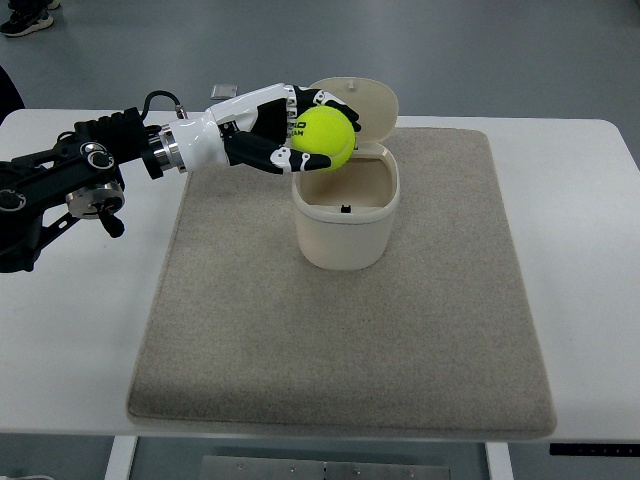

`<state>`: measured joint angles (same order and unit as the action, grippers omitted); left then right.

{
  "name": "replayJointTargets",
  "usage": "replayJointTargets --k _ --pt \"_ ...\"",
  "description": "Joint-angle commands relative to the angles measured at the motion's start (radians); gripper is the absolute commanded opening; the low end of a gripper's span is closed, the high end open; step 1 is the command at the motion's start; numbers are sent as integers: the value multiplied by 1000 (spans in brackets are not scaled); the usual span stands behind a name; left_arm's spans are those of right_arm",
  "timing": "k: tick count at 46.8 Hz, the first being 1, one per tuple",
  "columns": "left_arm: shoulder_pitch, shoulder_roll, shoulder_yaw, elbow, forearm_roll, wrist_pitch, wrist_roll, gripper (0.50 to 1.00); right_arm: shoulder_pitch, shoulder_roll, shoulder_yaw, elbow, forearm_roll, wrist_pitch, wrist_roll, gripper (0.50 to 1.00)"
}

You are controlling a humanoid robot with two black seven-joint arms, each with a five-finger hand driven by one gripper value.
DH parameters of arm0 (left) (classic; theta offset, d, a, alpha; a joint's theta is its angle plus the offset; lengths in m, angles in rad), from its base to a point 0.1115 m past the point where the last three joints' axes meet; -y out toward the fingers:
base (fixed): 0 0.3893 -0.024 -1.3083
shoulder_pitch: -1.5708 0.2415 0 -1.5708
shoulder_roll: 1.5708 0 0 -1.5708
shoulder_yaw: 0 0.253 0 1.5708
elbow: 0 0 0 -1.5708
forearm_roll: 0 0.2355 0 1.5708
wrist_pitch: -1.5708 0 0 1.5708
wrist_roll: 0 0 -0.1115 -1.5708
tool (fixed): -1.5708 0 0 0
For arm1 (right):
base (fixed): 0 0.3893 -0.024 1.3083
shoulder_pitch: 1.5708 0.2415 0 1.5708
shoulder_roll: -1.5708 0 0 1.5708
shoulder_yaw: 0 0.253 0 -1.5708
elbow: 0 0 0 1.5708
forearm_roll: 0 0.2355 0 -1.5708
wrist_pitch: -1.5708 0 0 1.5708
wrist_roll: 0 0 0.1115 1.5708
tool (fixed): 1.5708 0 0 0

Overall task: Put tennis ball into box with left hand
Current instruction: 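Carry the ball with the left hand over the open cream bin, then open the left hand fingers to drop the ball into the bin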

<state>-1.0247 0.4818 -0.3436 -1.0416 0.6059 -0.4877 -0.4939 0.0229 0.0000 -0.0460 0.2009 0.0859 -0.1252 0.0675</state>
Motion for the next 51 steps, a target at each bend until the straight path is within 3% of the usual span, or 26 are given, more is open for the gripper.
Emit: replayJointTargets --k 1,18,41,51 --pt "0 0 0 2 -1 1 0 737 0 0 0 0 0 1 0 901" --pt "5 -2 -3 8 -3 34 0 876 0 0 0 0 0 1 0 901" --pt "8 -2 -2 3 -1 34 0 879 0 0 0 0 0 1 0 901" --pt "15 8 0 -8 0 25 -2 855 0 0 0 0 0 1 0 901"
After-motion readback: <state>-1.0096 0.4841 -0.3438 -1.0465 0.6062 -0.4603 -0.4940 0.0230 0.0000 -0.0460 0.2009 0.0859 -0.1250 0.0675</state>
